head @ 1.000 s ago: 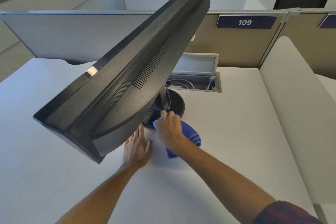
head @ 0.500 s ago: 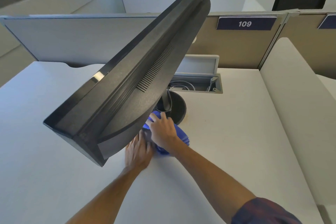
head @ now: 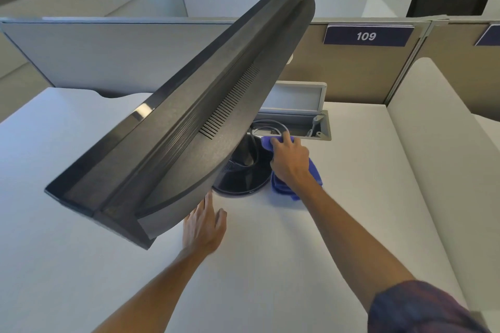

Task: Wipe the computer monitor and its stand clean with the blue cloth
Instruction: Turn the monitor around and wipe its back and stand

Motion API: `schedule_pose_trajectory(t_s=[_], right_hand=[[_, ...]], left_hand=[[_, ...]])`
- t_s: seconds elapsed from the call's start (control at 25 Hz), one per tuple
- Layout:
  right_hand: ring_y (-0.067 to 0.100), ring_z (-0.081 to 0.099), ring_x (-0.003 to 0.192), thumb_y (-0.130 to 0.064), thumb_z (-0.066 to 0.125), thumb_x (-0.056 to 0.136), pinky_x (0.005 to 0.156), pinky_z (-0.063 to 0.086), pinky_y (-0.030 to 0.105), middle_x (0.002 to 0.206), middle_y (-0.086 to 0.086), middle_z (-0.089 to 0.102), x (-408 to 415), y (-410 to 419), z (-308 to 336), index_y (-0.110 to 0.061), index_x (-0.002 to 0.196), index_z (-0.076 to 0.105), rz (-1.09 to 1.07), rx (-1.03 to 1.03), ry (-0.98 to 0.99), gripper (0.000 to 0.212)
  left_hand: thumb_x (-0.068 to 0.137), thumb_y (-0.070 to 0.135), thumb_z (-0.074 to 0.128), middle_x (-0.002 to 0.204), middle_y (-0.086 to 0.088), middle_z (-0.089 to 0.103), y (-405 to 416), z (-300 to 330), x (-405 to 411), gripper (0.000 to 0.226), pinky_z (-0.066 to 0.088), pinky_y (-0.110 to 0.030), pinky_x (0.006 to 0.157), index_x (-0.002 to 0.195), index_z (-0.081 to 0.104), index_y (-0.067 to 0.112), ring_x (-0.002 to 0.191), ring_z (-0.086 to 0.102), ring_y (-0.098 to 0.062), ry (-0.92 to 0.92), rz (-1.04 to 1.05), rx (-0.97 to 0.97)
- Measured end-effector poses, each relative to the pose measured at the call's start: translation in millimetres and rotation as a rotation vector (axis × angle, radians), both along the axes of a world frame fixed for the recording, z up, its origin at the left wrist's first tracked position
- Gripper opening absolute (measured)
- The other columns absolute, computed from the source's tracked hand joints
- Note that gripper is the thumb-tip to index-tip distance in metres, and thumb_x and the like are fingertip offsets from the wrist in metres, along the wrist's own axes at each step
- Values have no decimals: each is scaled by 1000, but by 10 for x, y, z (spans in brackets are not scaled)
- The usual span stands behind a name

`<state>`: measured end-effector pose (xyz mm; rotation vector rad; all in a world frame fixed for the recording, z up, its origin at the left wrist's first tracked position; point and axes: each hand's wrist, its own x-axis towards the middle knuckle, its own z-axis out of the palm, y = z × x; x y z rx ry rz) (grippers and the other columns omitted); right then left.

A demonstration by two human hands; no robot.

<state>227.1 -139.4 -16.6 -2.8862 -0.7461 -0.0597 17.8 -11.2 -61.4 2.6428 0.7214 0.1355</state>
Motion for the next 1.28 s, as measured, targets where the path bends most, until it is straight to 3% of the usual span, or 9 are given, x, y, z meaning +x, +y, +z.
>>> schedule_pose_trajectory(t_s=[0.24,0.52,0.72,0.8,0.96,1.12,1.2,1.28], right_hand=[[36,35,128,-23,51,92,97,39,46,146,7,34,261,302,-226,-27,141,39,142,-104,121,50],[33,38,123,-20,52,92,93,41,41,146,4,36,-182,-46,-271,-28,143,38,187,-113,63,53],[30,41,121,-19,49,93,91,43,40,148,-1,35,-616,-315,-199,-31,145,35,271,-63,183,55],[26,51,111,-18,47,93,86,45,36,138,-1,48,-727,-471,-123,-29,142,36,212,157,290,51],[14,60,87,-20,50,96,73,46,26,112,3,58,-1006,-765,-12,-24,119,37,-203,831,662,27],[22,61,76,-20,55,92,65,51,32,92,10,62,-1226,-1008,5,-10,109,55,-530,1502,1033,20],[23,62,67,-35,53,93,62,53,31,82,13,62,-1375,-1147,8,-8,98,64,-525,1858,1251,30],[30,66,85,-60,48,88,81,53,41,98,16,69,-1554,-1249,-57,-11,111,67,-391,2103,1426,57]], left_hand=[[99,32,38,153,-8,34,12,-17,21,60,28,-38,111,151,17,12,135,39,-26,-1,13,-13],[88,44,25,155,-9,31,45,-81,27,71,27,-41,112,151,17,12,136,38,-29,28,12,11],[88,44,25,155,-9,30,51,-82,14,72,23,-40,114,151,18,11,138,35,-28,6,2,28],[88,46,25,155,-9,29,66,-100,16,72,21,-41,115,151,19,11,139,33,-29,0,-1,18],[90,50,24,158,-7,22,25,-142,-42,71,13,-36,114,151,18,15,144,25,-27,-53,-48,0],[92,50,25,159,-5,17,-213,-99,-144,68,15,-38,116,151,19,18,146,19,-23,-141,-101,-95],[91,57,23,160,2,15,-432,-34,-183,69,19,-35,115,151,15,24,145,20,-16,-178,-163,-159],[88,69,18,158,15,8,-670,76,-218,71,18,-28,114,150,8,35,142,13,-2,-226,-308,-195]])
